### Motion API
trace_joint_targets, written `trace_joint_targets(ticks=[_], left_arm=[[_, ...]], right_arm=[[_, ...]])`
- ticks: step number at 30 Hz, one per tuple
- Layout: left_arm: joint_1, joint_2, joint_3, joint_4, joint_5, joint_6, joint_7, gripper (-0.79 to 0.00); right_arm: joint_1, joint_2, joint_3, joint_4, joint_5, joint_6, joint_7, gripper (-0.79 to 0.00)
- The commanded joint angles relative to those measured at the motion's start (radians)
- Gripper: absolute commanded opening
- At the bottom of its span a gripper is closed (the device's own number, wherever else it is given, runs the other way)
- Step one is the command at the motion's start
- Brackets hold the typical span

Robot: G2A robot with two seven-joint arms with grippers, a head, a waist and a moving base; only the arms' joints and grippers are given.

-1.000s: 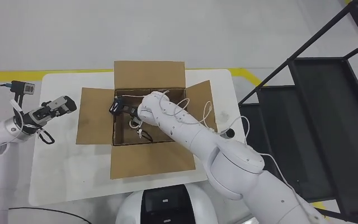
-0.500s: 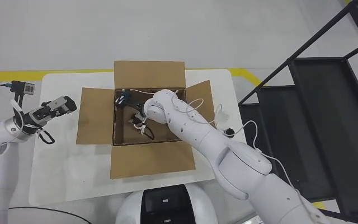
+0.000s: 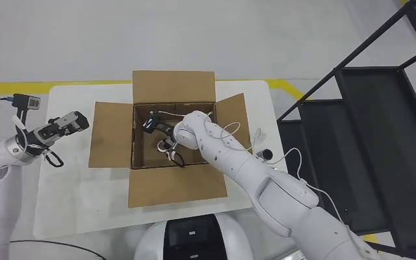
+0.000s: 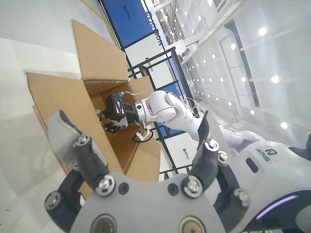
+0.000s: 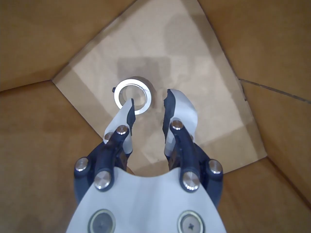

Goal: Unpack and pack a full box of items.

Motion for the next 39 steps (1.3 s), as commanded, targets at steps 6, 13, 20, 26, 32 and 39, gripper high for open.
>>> trace_joint_targets(ticks=[6, 13, 20, 26, 32, 39], left_arm=[[0.000, 0.000, 0.000, 0.000, 0.000, 0.000, 0.000, 0.000], [0.000, 0.000, 0.000, 0.000, 0.000, 0.000, 0.000, 0.000], [0.000, 0.000, 0.000, 0.000, 0.000, 0.000, 0.000, 0.000], [0.000, 0.000, 0.000, 0.000, 0.000, 0.000, 0.000, 0.000], [0.000, 0.000, 0.000, 0.000, 0.000, 0.000, 0.000, 0.000], [0.000, 0.000, 0.000, 0.000, 0.000, 0.000, 0.000, 0.000]], right_arm=[[-0.006, -0.007, -0.005, 0.008, -0.004, 0.001, 0.003, -0.486], [0.005, -0.025, -0.013, 0.056, 0.002, 0.006, -0.019, -0.502], [0.019, -0.052, -0.026, 0.125, 0.015, 0.008, -0.051, -0.496], [0.031, -0.076, -0.036, 0.176, 0.026, 0.012, -0.075, -0.517], [0.046, -0.099, -0.047, 0.219, 0.026, 0.020, -0.092, -0.785], [0.068, -0.114, -0.049, 0.252, 0.024, 0.003, -0.080, -0.785]])
